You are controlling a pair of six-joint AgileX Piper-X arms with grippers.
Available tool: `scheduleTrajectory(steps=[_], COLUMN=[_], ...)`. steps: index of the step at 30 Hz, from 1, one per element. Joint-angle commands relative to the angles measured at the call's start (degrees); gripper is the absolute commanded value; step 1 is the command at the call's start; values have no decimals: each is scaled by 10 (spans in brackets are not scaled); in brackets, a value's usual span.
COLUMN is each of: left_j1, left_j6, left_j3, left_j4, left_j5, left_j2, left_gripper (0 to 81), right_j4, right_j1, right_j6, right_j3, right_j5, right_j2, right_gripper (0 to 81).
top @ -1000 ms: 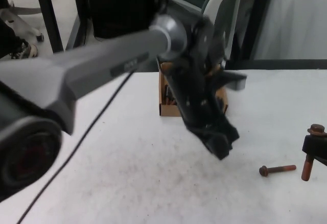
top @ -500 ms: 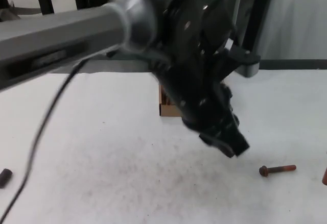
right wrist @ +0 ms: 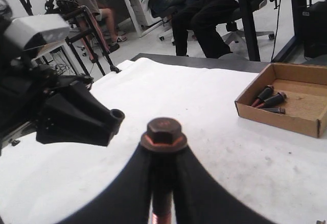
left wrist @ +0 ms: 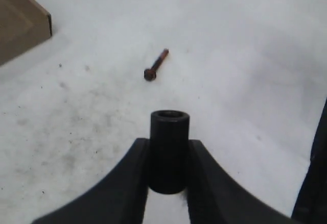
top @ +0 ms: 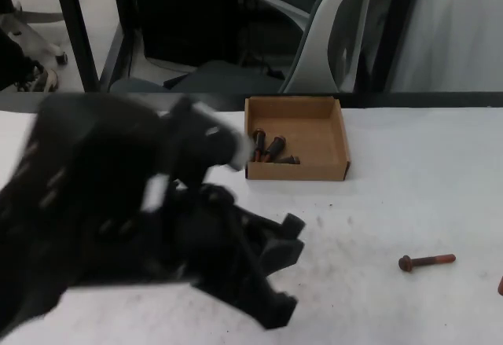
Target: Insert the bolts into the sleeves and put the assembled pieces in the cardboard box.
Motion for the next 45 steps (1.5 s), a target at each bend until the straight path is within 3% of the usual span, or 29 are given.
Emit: scheduleTrajectory(steps=[1,7,10,16,22,31,45], left_j1=[1,6,28,125,180,169,165], left_j6=[-52,-68,-60,-32,10,40,5], left_j3=[83,164,173,174,174,174,173], left_j4=[-153,-260,-266,-329,-366,-366,-385], left_j5=[2,-10,-1,109,175,215,266], left_j2=[-65,-88,-84,-52,-11,8,8], left_gripper=[8,8,8,8,8,8,8], right_j4=[-5,-34,-61,-138,-203,-214,-218], right_j1=[13,68,99,150,183,209,261], right_j6=[9,4,-8,-10,-9,-9,-9], right_j3=[-9,-37,-65,-134,-205,-288,-303], right_j5=[-9,29,44,56,56,55,52], right_j2=[12,84,144,296,422,527,556], right_gripper=[2,2,2,2,2,2,2])
